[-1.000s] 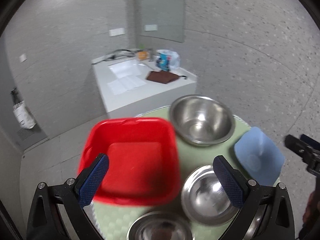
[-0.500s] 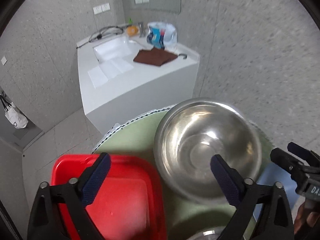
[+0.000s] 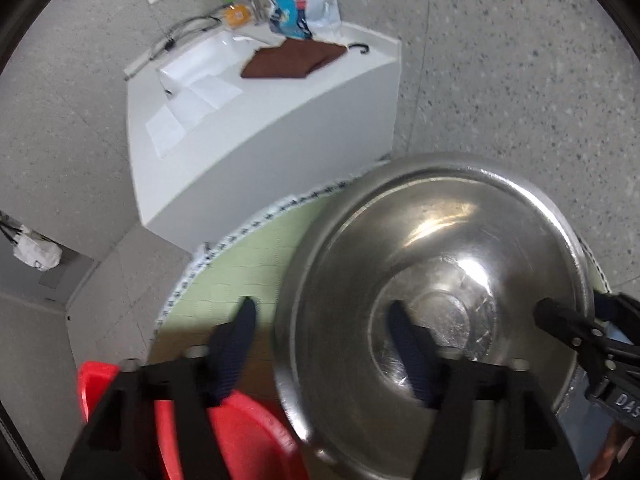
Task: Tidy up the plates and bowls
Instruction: 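Close both grippers together on the rim of the large steel bowl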
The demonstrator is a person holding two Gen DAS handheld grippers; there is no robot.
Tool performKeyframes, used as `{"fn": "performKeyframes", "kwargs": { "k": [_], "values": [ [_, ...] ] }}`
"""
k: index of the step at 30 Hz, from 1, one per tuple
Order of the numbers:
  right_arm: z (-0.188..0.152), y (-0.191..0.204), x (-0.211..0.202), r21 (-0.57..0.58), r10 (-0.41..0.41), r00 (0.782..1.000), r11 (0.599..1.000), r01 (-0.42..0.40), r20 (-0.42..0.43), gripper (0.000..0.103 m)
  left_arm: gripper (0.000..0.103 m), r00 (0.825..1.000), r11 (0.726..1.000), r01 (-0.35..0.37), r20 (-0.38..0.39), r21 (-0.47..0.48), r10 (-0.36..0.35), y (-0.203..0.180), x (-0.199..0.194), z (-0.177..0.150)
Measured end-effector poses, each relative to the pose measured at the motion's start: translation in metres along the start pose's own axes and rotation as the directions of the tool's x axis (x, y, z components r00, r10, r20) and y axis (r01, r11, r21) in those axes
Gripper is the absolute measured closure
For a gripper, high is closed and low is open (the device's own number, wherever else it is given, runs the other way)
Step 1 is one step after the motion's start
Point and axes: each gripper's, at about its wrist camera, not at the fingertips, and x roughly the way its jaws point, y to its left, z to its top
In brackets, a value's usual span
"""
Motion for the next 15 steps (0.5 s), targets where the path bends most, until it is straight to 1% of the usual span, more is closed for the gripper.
{"fn": "performKeyframes", "kwargs": {
  "k": [1,2,3,4,5,7,8,9,10,12,15],
  "values": [
    [0.0,0.0,0.004,0.003,0.015,1.0,1.0,-0.015,-0.012,0.056,0.056,1.0,1.0,-0.011,-0.004,0.006,0.011,-0.002,0.006,0.005],
    [0.0,0.0,0.008,0.007,0.033,0.999,0.999,-0.032,-0.024,0.065,0.058,1.0,1.0,-0.016,0.004,0.01,0.016,-0.001,0.008,0.006],
    [0.0,0.0,0.01,0.007,0.046,0.998,0.999,-0.046,-0.032,0.073,0.06,1.0,1.0,-0.03,0.009,0.01,0.03,-0.008,0.008,0.015],
    [-0.001,0.0,0.013,0.008,0.055,0.998,0.998,-0.055,-0.042,0.073,0.064,0.999,0.999,-0.037,0.017,0.003,0.037,-0.011,0.005,0.016],
    [0.0,0.0,0.016,0.009,0.052,0.998,0.999,-0.052,-0.042,0.073,0.065,0.999,0.999,-0.032,0.022,-0.002,0.032,-0.013,0.002,0.013],
    [0.0,0.0,0.015,0.014,0.045,0.998,0.999,-0.045,-0.034,0.074,0.068,0.999,1.0,-0.002,0.045,-0.02,0.003,-0.013,-0.006,0.004],
    [0.0,-0.001,0.014,0.021,0.046,0.999,0.999,-0.045,-0.023,0.074,0.069,0.999,1.0,0.001,0.053,-0.02,0.0,-0.013,-0.008,0.003],
    [0.0,-0.003,0.011,0.026,0.047,0.999,0.999,-0.047,-0.012,0.077,0.069,0.997,1.0,0.009,0.071,-0.018,-0.008,-0.012,-0.011,0.001],
    [0.0,-0.004,0.008,0.031,0.046,0.999,0.998,-0.046,-0.002,0.078,0.069,0.996,1.0,0.019,0.085,-0.018,-0.017,-0.009,-0.021,-0.01],
    [0.0,-0.006,-0.001,0.039,0.047,0.999,0.998,-0.048,0.015,0.078,0.069,0.992,0.998,0.048,0.115,-0.037,-0.043,-0.006,-0.032,-0.014],
    [-0.003,-0.005,-0.019,0.045,0.054,0.997,0.997,-0.056,0.049,0.078,0.069,0.984,0.996,0.08,0.166,-0.05,-0.071,0.001,-0.062,-0.029]
  ]
}}
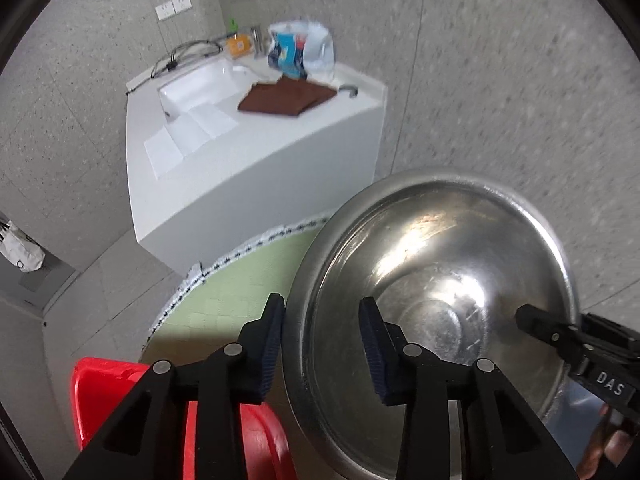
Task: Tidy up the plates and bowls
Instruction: 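Close both grippers together on the rim of the large steel bowl, then lift the bowl into the red basket and open both grippers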
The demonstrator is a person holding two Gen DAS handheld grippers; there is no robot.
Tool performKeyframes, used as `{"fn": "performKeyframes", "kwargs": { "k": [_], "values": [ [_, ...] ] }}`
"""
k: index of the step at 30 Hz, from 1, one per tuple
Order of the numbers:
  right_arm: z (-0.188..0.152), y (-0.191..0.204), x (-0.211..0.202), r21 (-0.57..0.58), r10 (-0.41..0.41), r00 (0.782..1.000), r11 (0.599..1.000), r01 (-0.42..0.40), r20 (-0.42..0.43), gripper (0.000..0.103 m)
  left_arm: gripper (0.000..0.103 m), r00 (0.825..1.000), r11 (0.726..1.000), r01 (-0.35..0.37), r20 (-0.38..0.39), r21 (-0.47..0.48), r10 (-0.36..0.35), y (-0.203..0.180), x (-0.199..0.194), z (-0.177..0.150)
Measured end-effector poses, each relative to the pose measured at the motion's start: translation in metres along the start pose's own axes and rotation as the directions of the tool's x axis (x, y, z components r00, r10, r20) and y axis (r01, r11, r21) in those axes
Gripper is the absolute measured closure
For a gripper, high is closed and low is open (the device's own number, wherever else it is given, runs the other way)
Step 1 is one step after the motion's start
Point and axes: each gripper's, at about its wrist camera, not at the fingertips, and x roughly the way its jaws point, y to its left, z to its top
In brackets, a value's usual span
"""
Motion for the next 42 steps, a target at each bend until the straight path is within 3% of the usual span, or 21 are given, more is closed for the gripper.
{"fn": "performKeyframes", "kwargs": {
  "k": [5,8,12,16,23,29,36,42],
  "values": [
    [-0.005,0.024,-0.044,-0.027,0.025,0.997,0.999,-0.023,0.074,0.078,0.069,0.996,0.999,0.025,0.089,-0.036,-0.021,0.019,-0.064,-0.018],
    [-0.01,0.055,-0.069,-0.072,0.039,0.993,0.997,-0.031,0.112,0.078,0.069,0.99,0.998,0.006,0.141,-0.056,0.001,0.045,-0.1,-0.037],
    [-0.022,0.102,-0.085,-0.141,0.087,0.989,0.987,-0.07,0.118,0.078,0.069,0.984,0.993,-0.011,0.173,-0.119,0.031,0.087,-0.139,-0.072],
    [-0.037,0.147,-0.073,-0.202,0.112,0.991,0.975,-0.095,0.076,0.078,0.069,0.982,0.982,-0.06,0.165,-0.177,0.09,0.123,-0.164,-0.111],
    [-0.069,0.201,-0.018,-0.247,0.137,0.989,0.958,-0.146,-0.055,0.078,0.069,0.989,0.954,-0.097,0.08,-0.284,0.124,0.171,-0.164,-0.163],
    [-0.091,0.22,0.017,-0.293,0.087,0.99,0.949,-0.117,-0.114,0.078,0.069,0.992,0.938,-0.114,0.004,-0.328,0.122,0.192,-0.145,-0.185],
    [-0.101,0.224,0.033,-0.329,0.038,0.991,0.941,-0.078,-0.127,0.075,0.069,0.994,0.933,-0.11,-0.038,-0.342,0.103,0.205,-0.133,-0.183],
    [-0.111,0.228,0.045,-0.349,0.003,0.992,0.936,-0.048,-0.128,0.069,0.067,0.999,0.941,-0.044,-0.019,-0.335,0.04,0.219,-0.113,-0.166]
  ]
}}
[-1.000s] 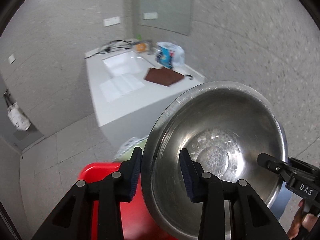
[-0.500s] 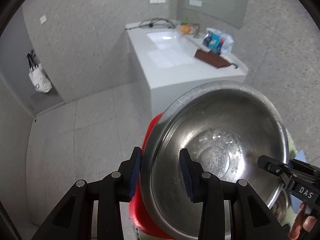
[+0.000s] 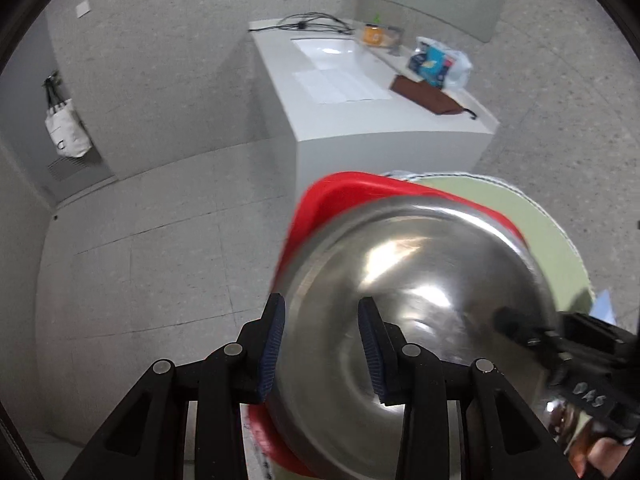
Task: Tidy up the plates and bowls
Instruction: 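Lift the bowl into the red basket and open both grippers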
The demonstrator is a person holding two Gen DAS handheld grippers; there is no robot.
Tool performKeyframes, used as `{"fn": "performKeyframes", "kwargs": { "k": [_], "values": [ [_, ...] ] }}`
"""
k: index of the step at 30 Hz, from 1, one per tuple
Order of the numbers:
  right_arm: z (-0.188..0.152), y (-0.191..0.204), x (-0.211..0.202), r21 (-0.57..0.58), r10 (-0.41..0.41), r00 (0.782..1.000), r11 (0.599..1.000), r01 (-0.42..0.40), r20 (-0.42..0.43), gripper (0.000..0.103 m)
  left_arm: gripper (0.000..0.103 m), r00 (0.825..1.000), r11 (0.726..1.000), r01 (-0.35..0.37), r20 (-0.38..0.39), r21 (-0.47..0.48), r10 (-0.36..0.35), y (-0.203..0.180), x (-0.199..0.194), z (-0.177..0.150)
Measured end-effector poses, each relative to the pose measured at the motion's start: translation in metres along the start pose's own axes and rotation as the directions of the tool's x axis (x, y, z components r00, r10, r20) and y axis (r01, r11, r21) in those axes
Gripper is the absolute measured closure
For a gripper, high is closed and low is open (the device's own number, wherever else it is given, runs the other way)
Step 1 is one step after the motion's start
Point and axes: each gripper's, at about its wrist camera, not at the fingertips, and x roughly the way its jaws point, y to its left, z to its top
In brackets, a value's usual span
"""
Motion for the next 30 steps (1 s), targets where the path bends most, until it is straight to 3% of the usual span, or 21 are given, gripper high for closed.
{"fn": "performKeyframes", "kwargs": {
  "k": [2,4,5,6,11,13,21,25,30],
  "values": [
    [-0.003,0.002,0.004,0.002,0.012,1.0,1.0,-0.012,-0.006,0.066,0.068,1.0,0.999,-0.026,0.002,0.027,0.026,-0.002,0.002,-0.002],
    [-0.006,0.003,0.006,0.001,-0.006,1.0,1.0,0.006,-0.006,0.054,0.067,1.0,0.999,-0.026,0.002,0.034,0.026,-0.004,0.003,-0.004],
    [-0.007,0.003,0.005,0.004,-0.014,1.0,1.0,0.014,0.001,0.042,0.067,1.0,0.999,-0.025,0.006,0.034,0.024,-0.007,0.002,-0.005],
    [-0.008,0.002,0.003,0.01,-0.022,1.0,1.0,0.022,0.01,0.039,0.067,1.0,0.999,-0.025,0.01,0.035,0.024,-0.009,0.0,-0.006],
    [-0.013,-0.004,-0.029,0.036,-0.002,0.997,0.999,-0.001,0.074,0.036,0.059,0.997,0.997,-0.03,0.066,0.066,0.026,-0.034,-0.025,-0.013],
    [-0.018,-0.01,-0.049,0.048,-0.001,0.994,0.999,-0.005,0.11,0.034,0.043,0.995,0.996,-0.015,0.097,0.082,0.007,-0.05,-0.043,-0.02],
    [-0.054,-0.072,-0.152,0.122,-0.111,0.96,0.989,0.081,0.259,0.025,0.018,0.976,0.969,0.108,0.163,0.222,-0.146,-0.169,-0.098,-0.045],
    [-0.077,-0.124,-0.192,0.175,-0.172,0.943,0.976,0.126,0.284,0.024,0.009,0.974,0.944,0.155,0.114,0.292,-0.195,-0.228,-0.095,-0.058],
    [-0.111,-0.196,-0.222,0.269,-0.255,0.926,0.946,0.179,0.28,0.024,0.009,0.988,0.93,0.137,0.019,0.342,-0.153,-0.291,-0.057,-0.065]
  ]
}}
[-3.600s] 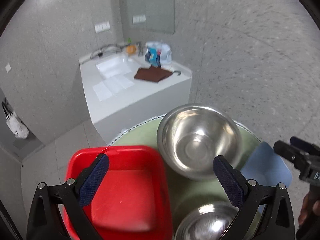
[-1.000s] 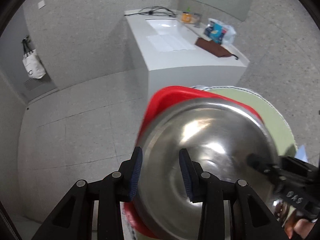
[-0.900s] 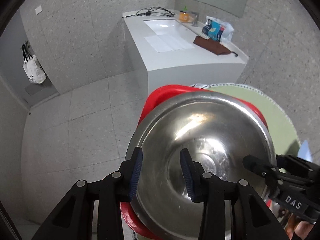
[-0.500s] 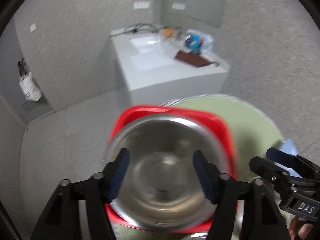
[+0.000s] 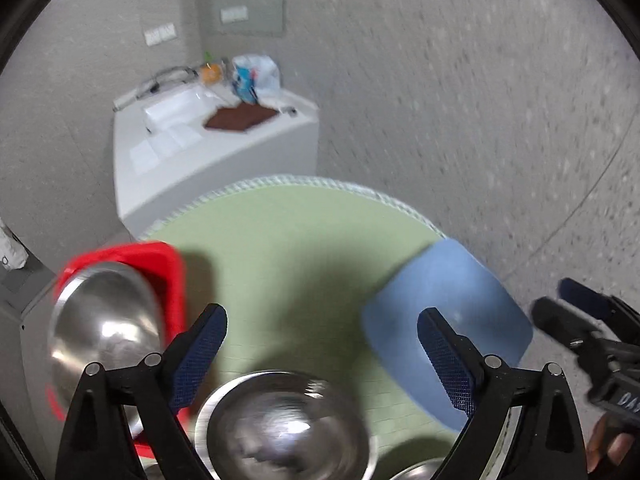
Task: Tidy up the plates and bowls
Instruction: 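Close both grippers on the edge of the light blue plate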
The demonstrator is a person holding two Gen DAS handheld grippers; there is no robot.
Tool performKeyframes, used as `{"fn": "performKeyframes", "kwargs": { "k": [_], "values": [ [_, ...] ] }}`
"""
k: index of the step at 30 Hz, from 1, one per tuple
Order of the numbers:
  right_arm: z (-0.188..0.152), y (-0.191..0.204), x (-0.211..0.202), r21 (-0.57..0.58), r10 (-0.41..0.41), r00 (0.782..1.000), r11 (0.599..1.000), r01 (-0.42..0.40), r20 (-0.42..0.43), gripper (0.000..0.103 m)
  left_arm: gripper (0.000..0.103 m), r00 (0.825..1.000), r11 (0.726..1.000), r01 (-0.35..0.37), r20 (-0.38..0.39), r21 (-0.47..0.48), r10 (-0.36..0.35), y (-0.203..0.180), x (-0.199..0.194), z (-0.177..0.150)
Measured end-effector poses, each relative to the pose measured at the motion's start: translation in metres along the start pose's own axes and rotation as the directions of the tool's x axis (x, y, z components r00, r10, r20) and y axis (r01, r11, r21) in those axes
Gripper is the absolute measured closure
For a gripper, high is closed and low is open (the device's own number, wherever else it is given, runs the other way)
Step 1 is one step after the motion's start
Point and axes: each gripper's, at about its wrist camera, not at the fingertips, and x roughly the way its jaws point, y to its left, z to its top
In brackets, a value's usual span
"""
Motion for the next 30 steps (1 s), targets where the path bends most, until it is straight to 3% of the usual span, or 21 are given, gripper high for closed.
{"fn": "performKeyframes", "kwargs": {
  "k": [6,12,15,16,17,18,20,21,25,30],
  "values": [
    [-0.022,-0.085,0.02,0.124,-0.054,0.996,0.99,0.063,-0.075,0.024,0.01,0.991,0.999,-0.044,-0.125,0.007,0.045,-0.022,0.071,0.012],
    [-0.044,-0.117,0.061,0.203,0.014,0.985,0.979,0.021,-0.169,0.024,0.021,0.969,0.998,-0.059,-0.239,0.0,0.058,-0.031,0.13,0.02],
    [-0.051,-0.122,0.078,0.243,0.074,0.978,0.97,-0.025,-0.196,0.032,0.041,0.958,0.999,-0.036,-0.284,0.0,0.035,-0.041,0.155,0.022],
    [-0.053,-0.125,0.081,0.251,0.084,0.976,0.967,-0.031,-0.203,0.036,0.054,0.954,1.0,-0.016,-0.298,0.001,0.015,-0.041,0.161,0.022],
    [-0.056,-0.125,0.084,0.261,0.101,0.973,0.964,-0.045,-0.207,0.044,0.068,0.952,1.0,-0.002,-0.305,0.004,0.003,-0.042,0.162,0.019],
    [-0.059,-0.127,0.084,0.265,0.114,0.972,0.963,-0.056,-0.206,0.054,0.069,0.95,1.0,0.017,-0.311,0.008,-0.014,-0.044,0.166,0.02],
    [-0.059,-0.126,0.087,0.272,0.144,0.968,0.959,-0.085,-0.206,0.075,0.072,0.955,0.999,0.03,-0.295,0.021,-0.023,-0.047,0.166,0.021],
    [-0.059,-0.124,0.088,0.271,0.15,0.967,0.958,-0.09,-0.208,0.08,0.072,0.958,0.999,0.03,-0.287,0.025,-0.021,-0.047,0.163,0.022],
    [-0.059,-0.122,0.08,0.261,0.129,0.972,0.963,-0.075,-0.197,0.08,0.08,0.964,0.997,0.072,-0.257,0.014,-0.066,-0.046,0.153,0.026],
    [-0.049,-0.113,0.049,0.246,0.105,0.984,0.967,-0.067,-0.144,0.08,0.08,0.977,0.994,0.111,-0.185,0.011,-0.108,-0.039,0.117,0.031]
  ]
}}
